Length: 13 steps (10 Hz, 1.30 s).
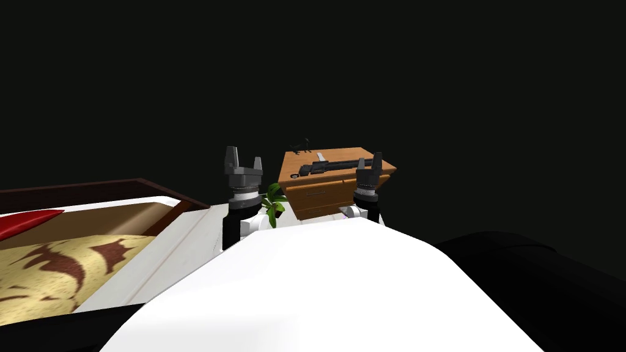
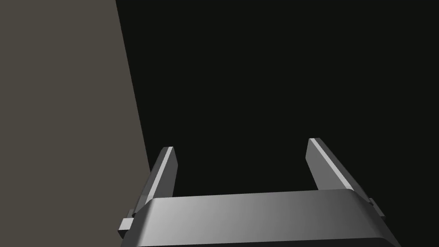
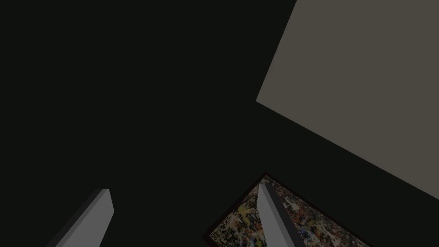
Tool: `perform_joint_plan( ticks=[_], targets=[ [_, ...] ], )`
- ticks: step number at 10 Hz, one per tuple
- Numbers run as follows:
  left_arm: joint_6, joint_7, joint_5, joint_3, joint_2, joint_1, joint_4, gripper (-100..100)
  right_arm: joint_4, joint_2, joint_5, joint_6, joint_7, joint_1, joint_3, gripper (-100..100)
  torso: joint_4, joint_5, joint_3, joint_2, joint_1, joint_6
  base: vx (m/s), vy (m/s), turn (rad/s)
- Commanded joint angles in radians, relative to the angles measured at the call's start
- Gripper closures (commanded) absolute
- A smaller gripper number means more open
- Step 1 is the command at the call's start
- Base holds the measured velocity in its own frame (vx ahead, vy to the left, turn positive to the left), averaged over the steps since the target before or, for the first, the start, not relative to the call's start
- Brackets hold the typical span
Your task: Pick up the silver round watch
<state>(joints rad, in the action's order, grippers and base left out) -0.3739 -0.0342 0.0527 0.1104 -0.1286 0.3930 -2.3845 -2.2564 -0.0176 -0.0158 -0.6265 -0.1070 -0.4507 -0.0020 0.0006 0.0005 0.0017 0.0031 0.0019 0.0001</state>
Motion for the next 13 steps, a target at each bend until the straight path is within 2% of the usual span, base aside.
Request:
perform_joint_plan(
  ticks=[1, 2, 3, 4, 5, 6, 7, 8, 9, 10, 11, 13],
  targets=[
    [0.05, -0.025, 0.015, 0.01, -0.014, -0.036, 0.001, -100, 0.0, 0.0, 0.0, 0.0, 0.0, 0.0, 0.0, 0, 0.0, 0.0, 0.0, 0.0, 0.0, 0.0, -0.052, 0.015, -0.018],
    [0.056, -0.025, 0.015, 0.01, -0.014, -0.036, 0.001, -100, 0.0, 0.0, 0.0, 0.0, 0.0, 0.0, 0.0, 0, 0.0, 0.0, 0.0, 0.0, -0.001, 0.0, -0.049, 0.025, -0.016],
    [0.095, -0.047, 0.028, 0.018, -0.026, -0.07, -0.002, -100, 0.0, 0.0, 0.0, 0.0, 0.0, 0.0, 0.0, 0, 0.0, 0.0, 0.0, 0.0, 0.0, 0.0, -0.076, 0.041, -0.034],
    [0.107, -0.047, 0.028, 0.018, -0.026, -0.07, -0.002, -100, 0.0, 0.0, 0.0, 0.0, 0.0, 0.0, 0.0, 0, 0.0, 0.0, 0.001, 0.001, 0.001, 0.0, -0.065, 0.041, -0.028],
    [0.144, -0.069, 0.043, 0.027, -0.037, -0.107, -0.004, -100, 0.0, 0.0, 0.0, 0.0, 0.0, 0.0, 0.0, 0, 0.0, 0.0, 0.001, 0.001, 0.001, 0.0, -0.053, 0.036, -0.02],
    [0.163, -0.069, 0.043, 0.027, -0.037, -0.107, -0.004, -100, 0.0, 0.0, 0.0, 0.0, 0.0, 0.0, 0.0, 0, 0.0, 0.0, 0.0, 0.001, 0.001, 0.0, -0.039, 0.019, -0.005],
    [0.198, -0.092, 0.058, 0.035, -0.048, -0.145, -0.005, -100, 0.0, 0.0, 0.0, 0.0, 0.0, 0.0, 0.0, 0, 0.0, 0.0, 0.0, 0.0, -0.001, 0.0, -0.008, 0.003, 0.003],
    [0.222, -0.092, 0.058, 0.035, -0.048, -0.145, -0.005, -100, 0.0, 0.0, 0.0, 0.0, 0.0, 0.0, 0.0, 0, 0.0, 0.0, -0.001, -0.002, -0.002, 0.0, 0.0, 0.0, 0.0],
    [0.253, -0.114, 0.074, 0.043, -0.058, -0.185, -0.004, -100, 0.0, 0.0, 0.0, 0.0, 0.0, 0.0, 0.0, 0, -0.001, 0.0, -0.002, -0.003, -0.002, 0.0, -0.007, 0.005, 0.003],
    [0.283, -0.114, 0.074, 0.043, -0.058, -0.185, -0.004, -100, 0.0, 0.0, 0.0, 0.0, 0.0, 0.0, 0.0, 0, -0.001, 0.0, -0.002, -0.003, -0.002, 0.0, -0.065, 0.027, -0.007],
    [0.312, -0.136, 0.091, 0.051, -0.068, -0.227, -0.003, -100, 0.0, 0.0, 0.0, 0.0, 0.0, 0.0, 0.0, 0, 0.0, 0.0, 0.0, 0.0, 0.0, 0.0, -0.14, 0.07, -0.064],
    [0.352, -0.136, 0.091, 0.051, -0.068, -0.227, -0.003, -100, 0.0, 0.0, 0.0, 0.0, 0.0, 0.0, 0.0, 0, 0.001, 0.001, 0.002, 0.004, 0.002, 0.0, -0.072, 0.04, -0.024]
  ],
)
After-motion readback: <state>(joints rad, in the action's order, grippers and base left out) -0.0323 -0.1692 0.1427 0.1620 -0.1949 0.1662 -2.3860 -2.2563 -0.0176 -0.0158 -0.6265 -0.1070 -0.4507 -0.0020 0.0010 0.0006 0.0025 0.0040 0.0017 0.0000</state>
